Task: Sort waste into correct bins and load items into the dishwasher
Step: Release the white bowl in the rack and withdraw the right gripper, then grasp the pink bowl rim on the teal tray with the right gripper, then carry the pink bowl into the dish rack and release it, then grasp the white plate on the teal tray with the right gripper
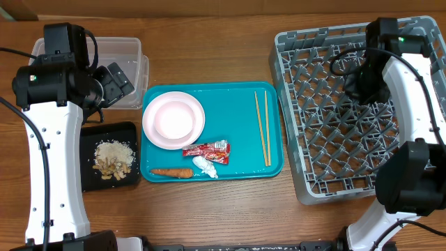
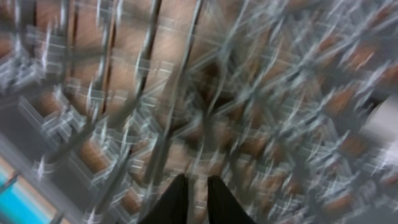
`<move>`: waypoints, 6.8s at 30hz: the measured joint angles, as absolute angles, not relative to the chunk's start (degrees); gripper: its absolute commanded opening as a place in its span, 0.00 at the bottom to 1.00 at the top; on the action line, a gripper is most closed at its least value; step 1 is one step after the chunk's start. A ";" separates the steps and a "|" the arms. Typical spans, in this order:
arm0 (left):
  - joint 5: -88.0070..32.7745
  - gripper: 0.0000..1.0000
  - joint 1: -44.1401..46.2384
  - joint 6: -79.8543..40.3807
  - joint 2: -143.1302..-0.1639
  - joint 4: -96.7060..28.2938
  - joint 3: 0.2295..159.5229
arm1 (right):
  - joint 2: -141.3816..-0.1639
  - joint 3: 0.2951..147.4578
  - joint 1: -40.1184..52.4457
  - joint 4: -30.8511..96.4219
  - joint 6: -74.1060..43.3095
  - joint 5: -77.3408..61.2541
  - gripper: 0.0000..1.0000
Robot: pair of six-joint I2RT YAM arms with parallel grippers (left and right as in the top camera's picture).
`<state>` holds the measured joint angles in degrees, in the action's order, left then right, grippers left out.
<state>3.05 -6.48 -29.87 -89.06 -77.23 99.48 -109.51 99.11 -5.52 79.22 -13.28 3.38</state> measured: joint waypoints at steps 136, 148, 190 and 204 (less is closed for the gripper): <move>4.73 1.00 -20.99 -29.43 -89.06 -83.31 99.48 | -123.72 101.93 1.04 62.70 -22.26 75.24 0.04; 4.73 1.00 -20.99 -29.43 -89.06 -83.22 99.48 | -123.59 100.62 6.46 68.62 -25.85 73.12 0.21; 4.71 1.00 -20.99 -29.43 -89.06 -82.72 99.48 | -126.19 105.30 28.58 59.46 -11.31 -10.81 0.71; 4.71 1.00 -20.99 -29.43 -89.06 -82.72 99.48 | -132.29 105.82 28.97 59.29 -15.11 -10.26 0.04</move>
